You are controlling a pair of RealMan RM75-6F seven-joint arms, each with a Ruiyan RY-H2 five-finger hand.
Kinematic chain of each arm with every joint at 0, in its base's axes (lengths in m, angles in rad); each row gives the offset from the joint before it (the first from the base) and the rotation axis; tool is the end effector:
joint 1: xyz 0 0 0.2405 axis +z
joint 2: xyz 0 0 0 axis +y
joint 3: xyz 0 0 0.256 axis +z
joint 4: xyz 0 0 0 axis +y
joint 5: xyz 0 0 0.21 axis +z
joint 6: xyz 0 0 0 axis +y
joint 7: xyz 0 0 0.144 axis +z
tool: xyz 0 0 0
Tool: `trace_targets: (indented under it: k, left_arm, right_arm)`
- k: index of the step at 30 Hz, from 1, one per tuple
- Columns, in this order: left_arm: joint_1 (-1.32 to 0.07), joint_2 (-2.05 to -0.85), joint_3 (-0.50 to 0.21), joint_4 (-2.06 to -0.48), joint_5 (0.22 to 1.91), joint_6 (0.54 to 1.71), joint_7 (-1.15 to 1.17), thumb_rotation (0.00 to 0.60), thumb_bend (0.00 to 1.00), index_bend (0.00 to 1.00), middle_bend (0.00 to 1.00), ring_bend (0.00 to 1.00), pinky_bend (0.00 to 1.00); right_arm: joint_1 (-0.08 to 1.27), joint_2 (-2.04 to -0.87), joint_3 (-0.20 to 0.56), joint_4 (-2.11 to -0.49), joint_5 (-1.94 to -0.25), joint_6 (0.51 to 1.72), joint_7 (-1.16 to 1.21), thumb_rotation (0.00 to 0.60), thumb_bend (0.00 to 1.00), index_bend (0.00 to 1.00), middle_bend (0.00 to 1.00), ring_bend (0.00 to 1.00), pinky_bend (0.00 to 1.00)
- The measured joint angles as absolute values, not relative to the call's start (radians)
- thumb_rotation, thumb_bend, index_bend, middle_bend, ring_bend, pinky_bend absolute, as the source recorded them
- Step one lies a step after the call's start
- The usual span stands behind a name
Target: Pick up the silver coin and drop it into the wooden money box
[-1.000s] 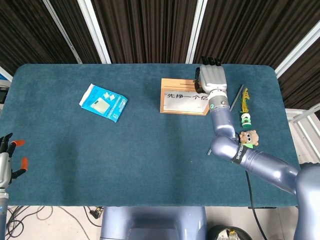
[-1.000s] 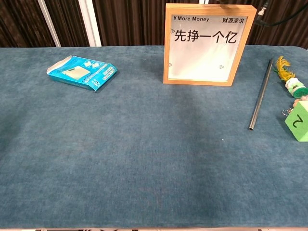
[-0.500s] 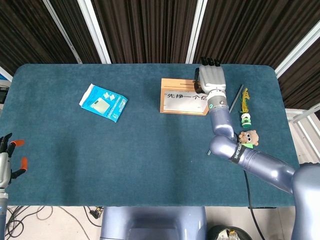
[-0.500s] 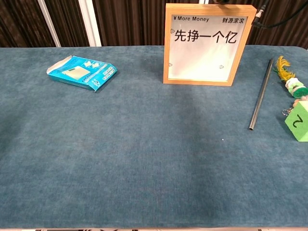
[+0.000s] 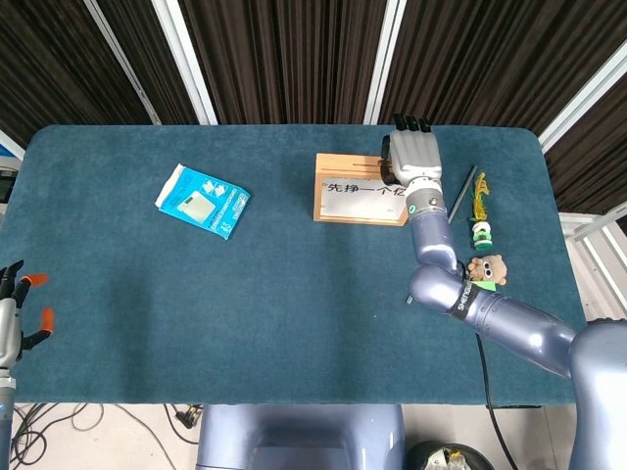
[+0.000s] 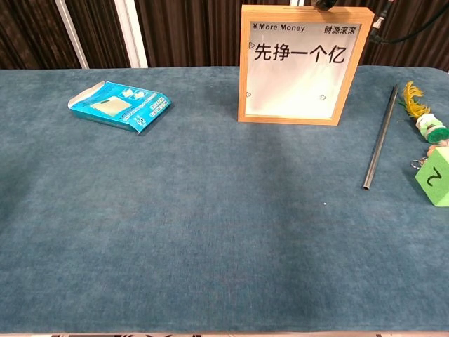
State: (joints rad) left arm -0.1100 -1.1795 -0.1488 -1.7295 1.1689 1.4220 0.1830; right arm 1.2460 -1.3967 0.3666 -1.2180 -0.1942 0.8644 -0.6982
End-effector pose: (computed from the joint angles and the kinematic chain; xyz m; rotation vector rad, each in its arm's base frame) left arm -0.3157 0.2006 0.1462 -1.1418 -1.0469 -0.7755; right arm -0.0546 -0.5023 0.1002 1.4480 -0.9777 0.7994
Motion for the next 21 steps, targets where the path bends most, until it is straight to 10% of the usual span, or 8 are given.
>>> trace_targets:
  k: [21]
  left_arm:
    - [-0.111, -1.178, -0.148, -1.732, 1.164, 1.421, 0.182, 0.6, 0.46, 0.28, 0.03, 0.0, 0.0]
  right_arm:
    - [1.249, -1.398, 0.363, -1.214, -0.182, 0.865, -0.715, 0.6, 0.61, 0.47, 0.06, 0.0, 0.0]
